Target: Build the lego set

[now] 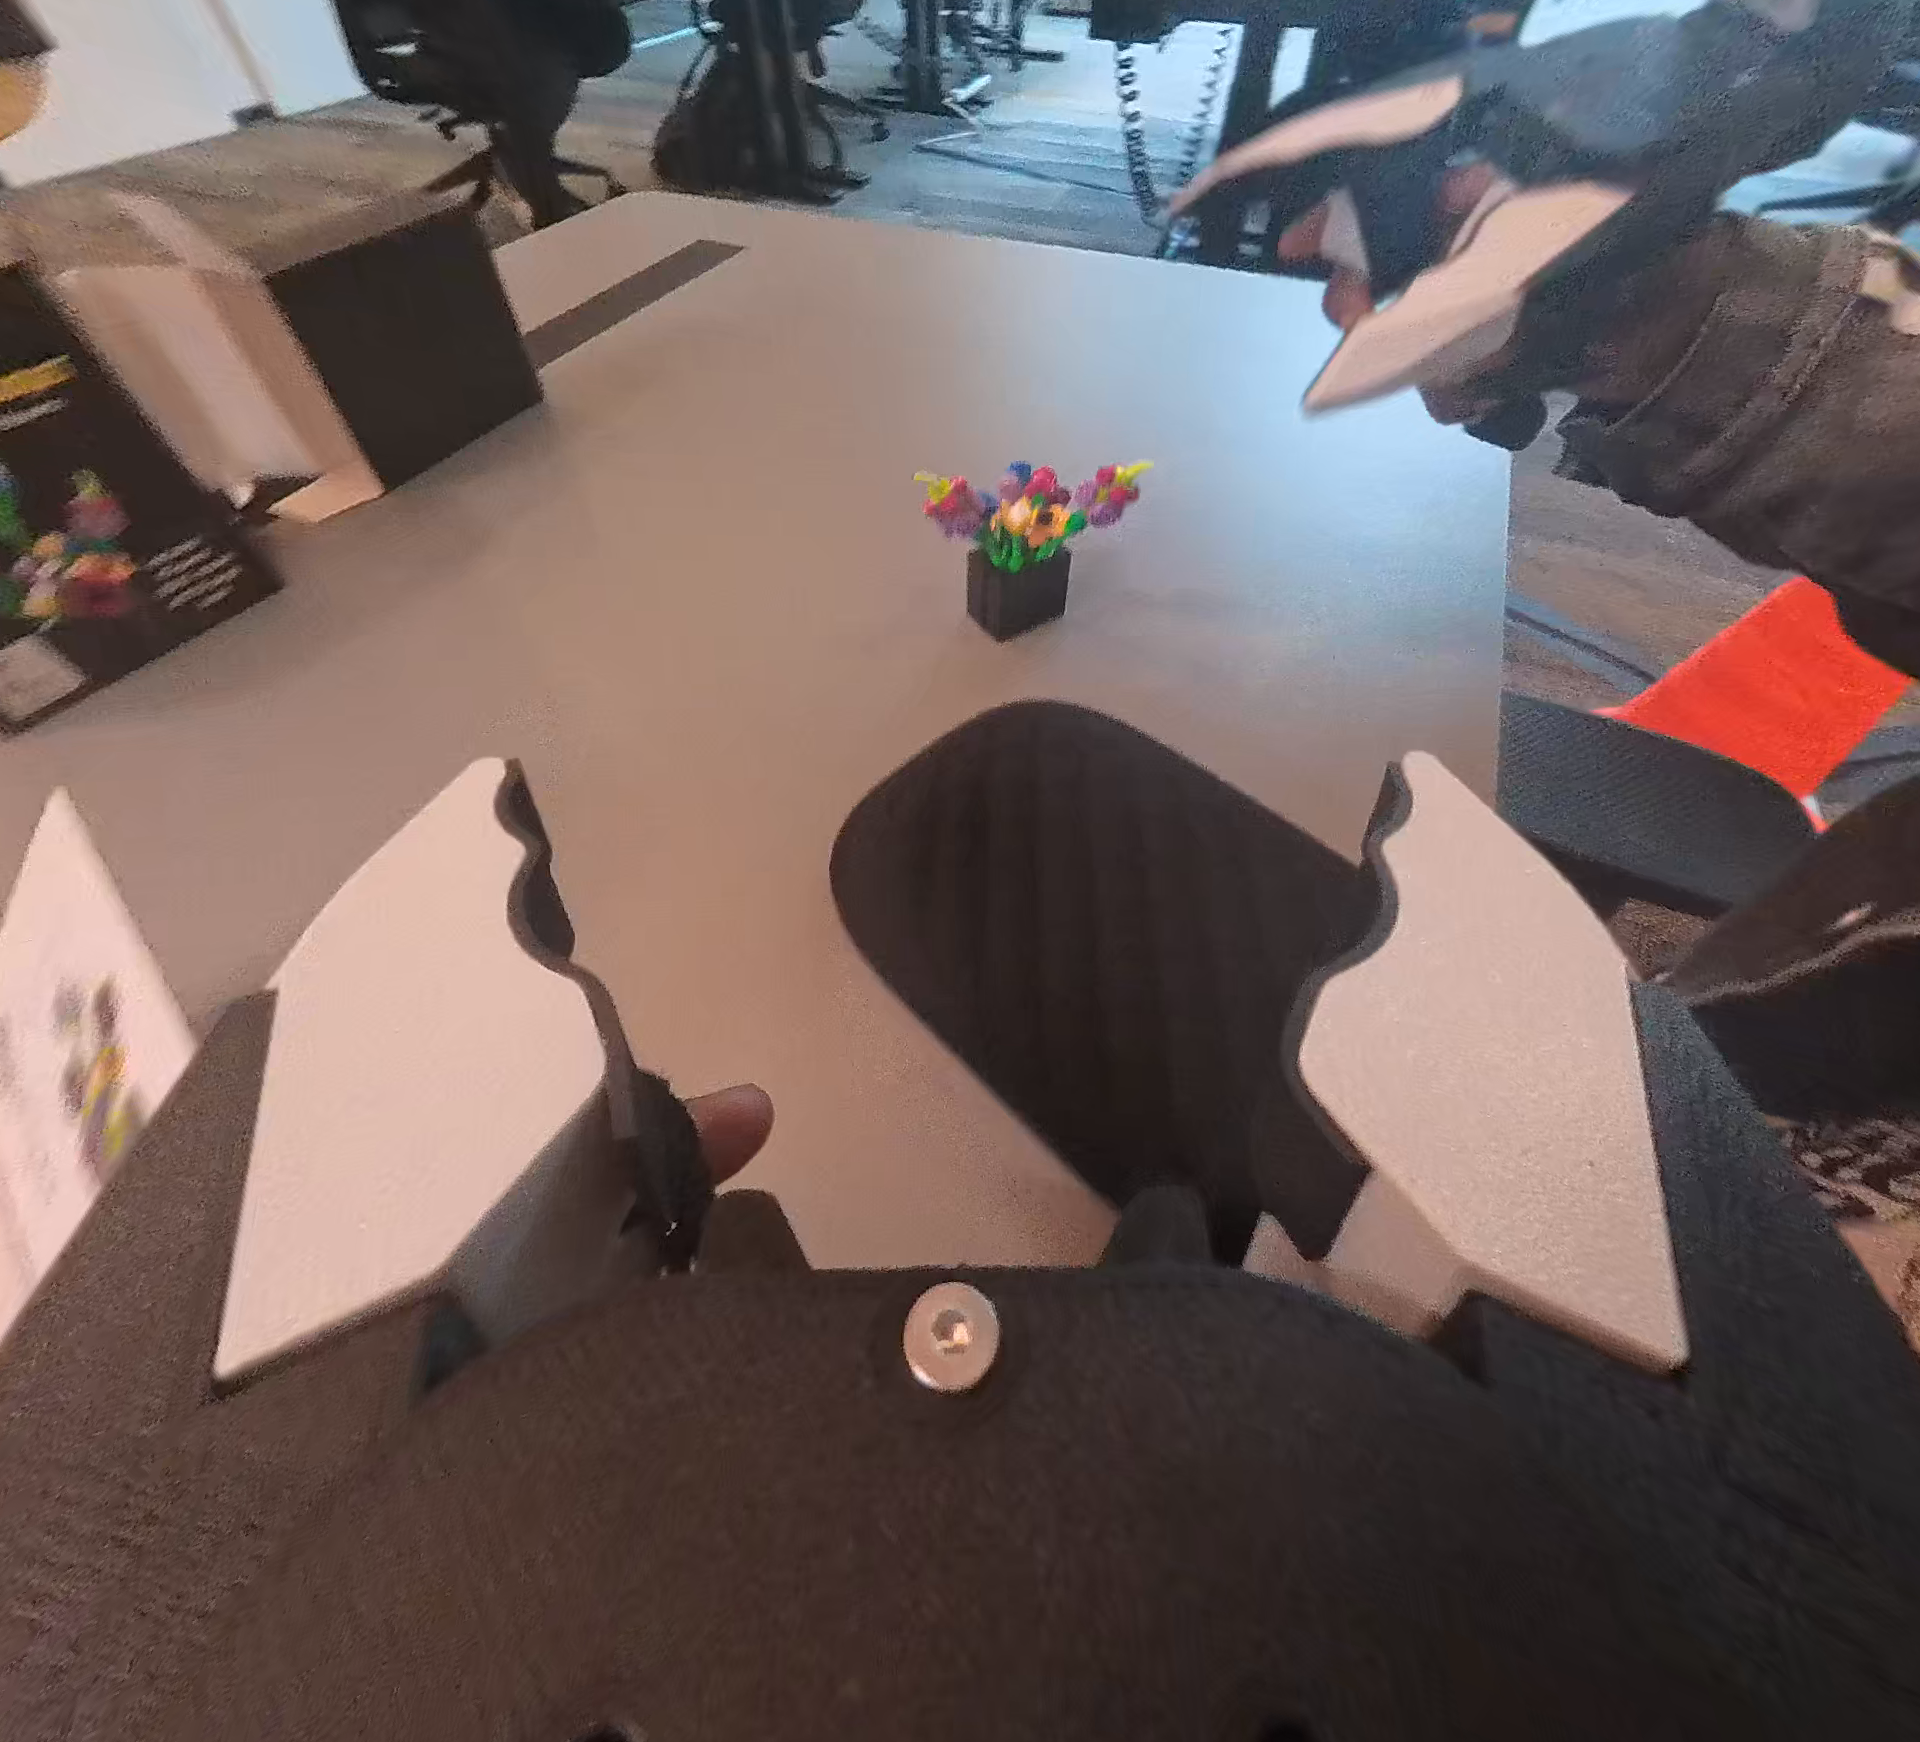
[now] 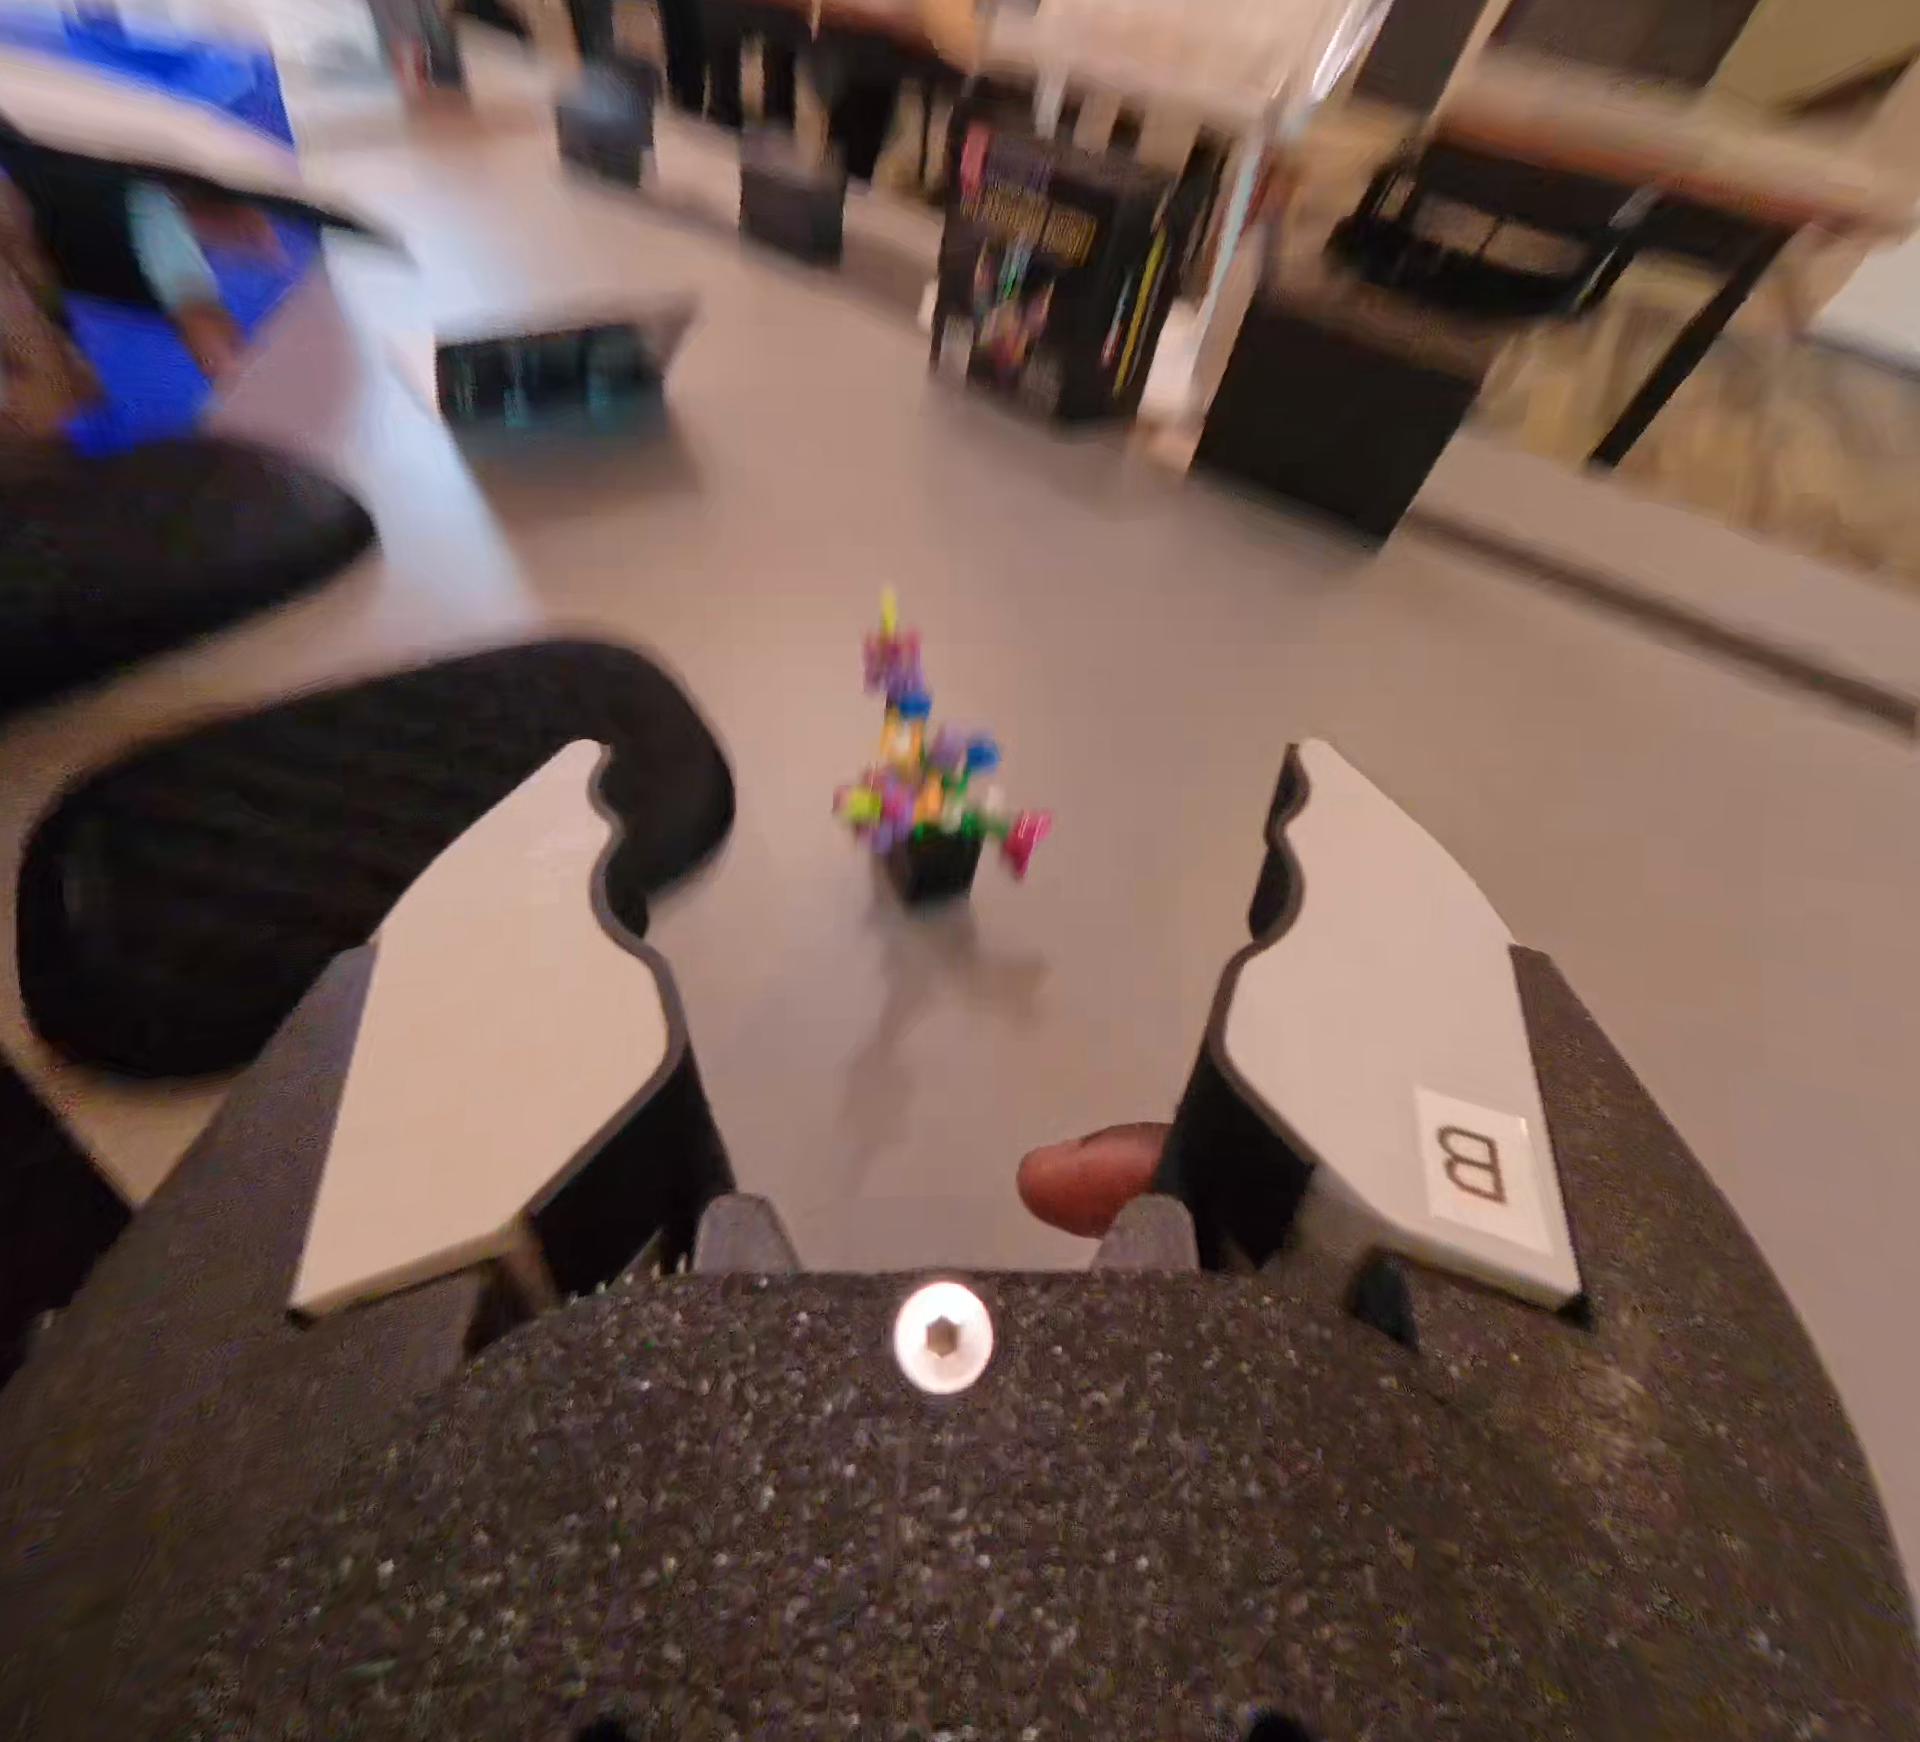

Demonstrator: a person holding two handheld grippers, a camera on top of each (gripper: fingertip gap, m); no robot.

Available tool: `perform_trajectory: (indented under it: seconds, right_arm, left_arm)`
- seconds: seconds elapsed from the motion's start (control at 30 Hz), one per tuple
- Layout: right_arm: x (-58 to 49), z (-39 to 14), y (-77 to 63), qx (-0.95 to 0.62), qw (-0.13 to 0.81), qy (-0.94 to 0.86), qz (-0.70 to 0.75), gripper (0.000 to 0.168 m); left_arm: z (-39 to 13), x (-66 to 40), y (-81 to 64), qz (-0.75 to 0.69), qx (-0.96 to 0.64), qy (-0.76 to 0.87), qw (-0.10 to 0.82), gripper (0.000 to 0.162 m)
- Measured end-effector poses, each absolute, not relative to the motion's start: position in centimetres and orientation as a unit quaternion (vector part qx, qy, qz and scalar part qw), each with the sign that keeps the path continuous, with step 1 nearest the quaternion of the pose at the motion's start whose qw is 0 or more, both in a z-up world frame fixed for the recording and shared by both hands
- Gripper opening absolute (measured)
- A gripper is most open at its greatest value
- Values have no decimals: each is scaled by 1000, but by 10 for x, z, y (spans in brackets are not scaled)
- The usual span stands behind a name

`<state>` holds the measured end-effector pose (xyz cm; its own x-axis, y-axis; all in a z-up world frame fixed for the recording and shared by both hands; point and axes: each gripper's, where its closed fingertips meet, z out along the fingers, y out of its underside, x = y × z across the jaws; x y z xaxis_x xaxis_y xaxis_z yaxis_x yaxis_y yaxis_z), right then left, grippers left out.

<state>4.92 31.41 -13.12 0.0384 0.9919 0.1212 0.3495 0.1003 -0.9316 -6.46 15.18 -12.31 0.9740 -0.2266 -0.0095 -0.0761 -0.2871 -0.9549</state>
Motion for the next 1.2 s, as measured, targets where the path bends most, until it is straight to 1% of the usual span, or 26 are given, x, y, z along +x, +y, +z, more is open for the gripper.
perform_trajectory:
  seconds: [0.07,0.1,0.13,0.2,0.23,0.3,0.4,0.47,0.6,0.67,0.8,0.97,1.13,1.17,1.2]
  right_arm:
    - [55,-180,318,-596,370,-640,313,107]
    - [55,-197,322,-595,351,-659,299,107]
    - [53,-206,324,-578,342,-679,296,100]
    - [42,-211,329,-545,336,-702,313,78]
    - [38,-214,332,-545,315,-705,328,71]
    - [34,-225,336,-570,247,-703,345,64]
    - [32,-233,335,-599,205,-687,358,53]
    - [27,-234,328,-602,205,-681,364,52]
    - [11,-237,321,-617,211,-658,377,56]
    - [6,-237,322,-626,217,-646,380,53]
    - [2,-238,327,-633,236,-641,365,30]
    - [-7,-238,330,-628,258,-644,352,17]
    - [-16,-240,337,-633,261,-645,339,18]
    - [-16,-240,337,-637,261,-642,338,21]
    - [-15,-240,338,-645,260,-636,334,30]
  left_arm:
    - [-127,-68,126,-55,-803,76,589,143]
    - [-128,-69,116,-51,-803,69,590,142]
    - [-127,-71,107,-45,-802,63,593,141]
    - [-124,-74,93,-28,-795,55,603,138]
    - [-122,-75,87,-21,-793,52,607,137]
    - [-119,-77,78,-9,-789,48,613,135]
    - [-115,-77,69,11,-778,47,627,128]
    - [-114,-76,70,16,-770,51,636,124]
    - [-117,-70,80,-7,-772,49,634,124]
    - [-119,-65,84,-8,-774,57,631,124]
    - [-124,-61,91,-6,-778,72,624,124]
    - [-126,-60,93,-18,-776,67,626,124]
    - [-129,-65,91,-10,-780,64,623,123]
    - [-130,-65,91,-11,-780,62,623,123]
    - [-130,-66,91,-11,-780,61,623,122]
